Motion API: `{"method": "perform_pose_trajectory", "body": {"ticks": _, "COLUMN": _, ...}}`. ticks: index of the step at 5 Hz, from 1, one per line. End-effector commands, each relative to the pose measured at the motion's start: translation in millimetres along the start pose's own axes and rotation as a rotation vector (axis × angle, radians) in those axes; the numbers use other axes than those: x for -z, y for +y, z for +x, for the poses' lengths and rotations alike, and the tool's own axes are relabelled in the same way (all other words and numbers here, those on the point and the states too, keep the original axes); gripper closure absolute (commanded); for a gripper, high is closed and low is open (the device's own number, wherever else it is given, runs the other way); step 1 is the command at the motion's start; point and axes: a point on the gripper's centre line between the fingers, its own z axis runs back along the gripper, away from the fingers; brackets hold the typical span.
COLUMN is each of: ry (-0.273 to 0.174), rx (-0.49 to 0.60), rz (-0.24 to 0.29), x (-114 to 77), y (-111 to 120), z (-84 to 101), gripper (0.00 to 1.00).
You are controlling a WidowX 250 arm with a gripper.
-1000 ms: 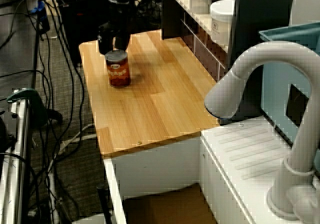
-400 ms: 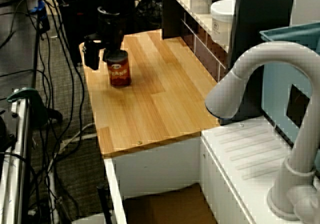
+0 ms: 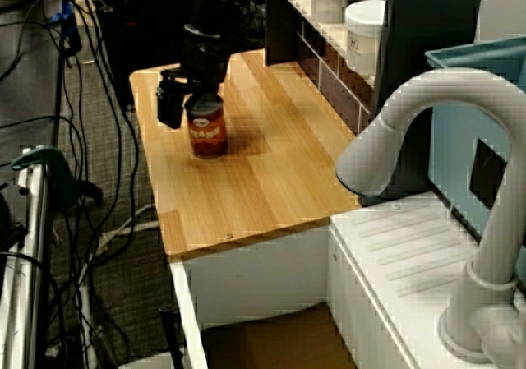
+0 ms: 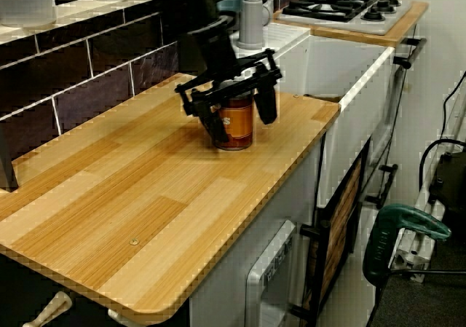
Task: Push into sink
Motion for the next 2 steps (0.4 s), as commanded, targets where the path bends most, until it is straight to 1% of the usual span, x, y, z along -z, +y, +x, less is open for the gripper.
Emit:
{"method": "perform_pose_trajectory", "body": {"ticks": 1, "ry": -0.026, "rx": 0.051, "rz": -0.008, "x": -14.4, "y": -8.1, "z": 20.9, "gripper": 0.0}}
{"method": "perform_pose_trajectory", "body": {"ticks": 2, "ry": -0.033, "rx": 0.081, "rz": -0.038, "x": -17.0, "y": -17.0, "z": 21.0, "gripper": 0.0}}
